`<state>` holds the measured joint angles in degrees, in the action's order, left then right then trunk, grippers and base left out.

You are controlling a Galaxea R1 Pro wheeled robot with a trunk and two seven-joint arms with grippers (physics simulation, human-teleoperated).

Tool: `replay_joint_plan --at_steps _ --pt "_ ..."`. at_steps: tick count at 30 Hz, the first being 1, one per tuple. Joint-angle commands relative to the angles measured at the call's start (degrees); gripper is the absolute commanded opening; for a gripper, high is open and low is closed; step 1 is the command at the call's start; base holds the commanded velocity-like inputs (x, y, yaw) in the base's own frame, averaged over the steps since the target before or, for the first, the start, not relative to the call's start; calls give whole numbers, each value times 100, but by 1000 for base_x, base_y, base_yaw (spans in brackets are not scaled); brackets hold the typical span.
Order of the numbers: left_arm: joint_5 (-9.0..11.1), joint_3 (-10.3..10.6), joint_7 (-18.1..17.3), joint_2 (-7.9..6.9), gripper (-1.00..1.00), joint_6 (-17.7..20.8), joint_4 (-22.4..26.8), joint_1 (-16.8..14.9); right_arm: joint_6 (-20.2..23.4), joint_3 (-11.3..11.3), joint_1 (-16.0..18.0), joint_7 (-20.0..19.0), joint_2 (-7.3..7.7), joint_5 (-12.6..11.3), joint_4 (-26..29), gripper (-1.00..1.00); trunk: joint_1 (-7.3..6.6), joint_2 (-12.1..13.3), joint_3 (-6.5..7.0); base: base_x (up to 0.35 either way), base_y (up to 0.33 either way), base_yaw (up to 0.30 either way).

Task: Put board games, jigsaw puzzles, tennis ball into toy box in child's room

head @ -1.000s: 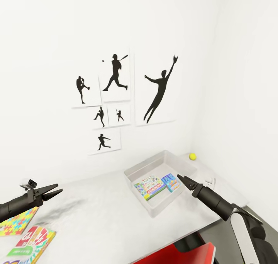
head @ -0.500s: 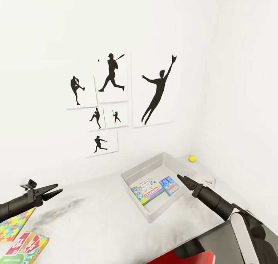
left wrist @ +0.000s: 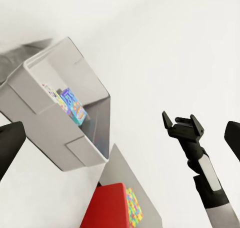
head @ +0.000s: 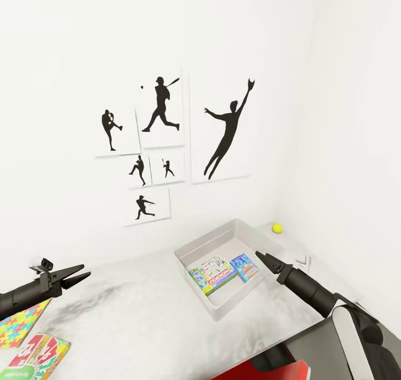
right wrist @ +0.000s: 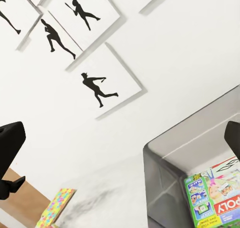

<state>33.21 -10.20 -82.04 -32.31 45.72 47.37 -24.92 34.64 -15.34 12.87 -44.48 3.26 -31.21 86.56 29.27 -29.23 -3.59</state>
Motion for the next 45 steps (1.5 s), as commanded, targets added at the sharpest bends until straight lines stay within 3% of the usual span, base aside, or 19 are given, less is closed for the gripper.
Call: replay_joint_plan --at_steps 1,6,10,11,14,18,21,25,28,29,30,31,33,35,36,37,38,42,45 --pt "10 14 -14 7 100 60 7 -4 41 -5 5 -1 -2 -32 1 100 3 -11 -12 0 0 0" --pt "-13 55 74 54 100 73 33 -29 42 3 5 18 -12 -34 16 100 3 -11 -12 0 0 0" --pt "-115 153 585 268 100 165 223 -106 106 7 16 172 -62 -3 24 100 3 -11 -12 0 0 0" --pt "-146 177 925 401 100 286 372 -128 187 4 45 339 -70 22 32 100 3 -11 -12 0 0 0" --pt "-170 198 1515 602 100 611 606 -159 520 4 178 694 -80 51 78 100 3 -11 -12 0 0 0" --pt "-150 213 2762 982 100 1155 1047 -512 1684 5 960 1691 -168 68 160 100 3 -11 -12 0 0 0" --pt "-148 226 3330 1226 100 1264 1156 -836 2091 26 1368 2279 -262 65 172 100 3 -11 -12 0 0 0" --pt "-161 250 4485 1853 100 1371 1212 -1429 2411 253 2025 3558 -465 57 153 100 3 -11 -12 0 0 0" --pt "-185 327 5697 2366 100 1395 1146 -1726 2505 651 2345 4752 -541 50 29 100 3 -11 -12 0 0 0" --pt "-187 342 5952 2456 100 1399 1129 -1774 2508 754 2380 4993 -553 49 -2 100 3 -11 -12 0 0 0" --pt "-189 366 6438 2626 100 1401 1091 -1859 2510 978 2431 5470 -589 48 -58 100 3 -11 -12 0 0 0" --pt "-189 376 6668 2708 100 1400 1070 -1897 2511 1190 2463 5929 -631 44 -105 100 3 -11 -12 0 0 0" --pt "-191 398 7507 3052 100 1391 913 -2075 2513 1434 2492 6566 -687 25 -197 100 3 -11 -12 0 0 0" --pt "-195 405 8064 3308 100 1385 707 -2237 2524 1573 2507 7062 -744 3 -275 100 3 -11 -12 0 0 0" --pt "-198 407 8233 3387 100 1382 631 -2289 2532 1602 2509 7183 -757 -4 -292 100 3 -11 -12 0 0 0" --pt "-202 413 8687 3600 100 1371 415 -2424 2536 1658 2517 7422 -784 -24 -329 100 3 -11 -12 0 0 0" --pt "-203 415 8947 3695 100 1364 304 -2491 2536 1673 2518 7513 -794 -40 -343 100 3 -11 -12 0 0 0" --pt "-194 414 9455 3821 100 1356 143 -2588 2536 1701 2503 7631 -796 -162 -331 100 3 -11 -12 0 0 0" --pt "-197 412 9594 3859 100 1351 89 -2612 2536 1724 2476 7656 -802 -278 -307 100 3 -11 -12 0 0 0"
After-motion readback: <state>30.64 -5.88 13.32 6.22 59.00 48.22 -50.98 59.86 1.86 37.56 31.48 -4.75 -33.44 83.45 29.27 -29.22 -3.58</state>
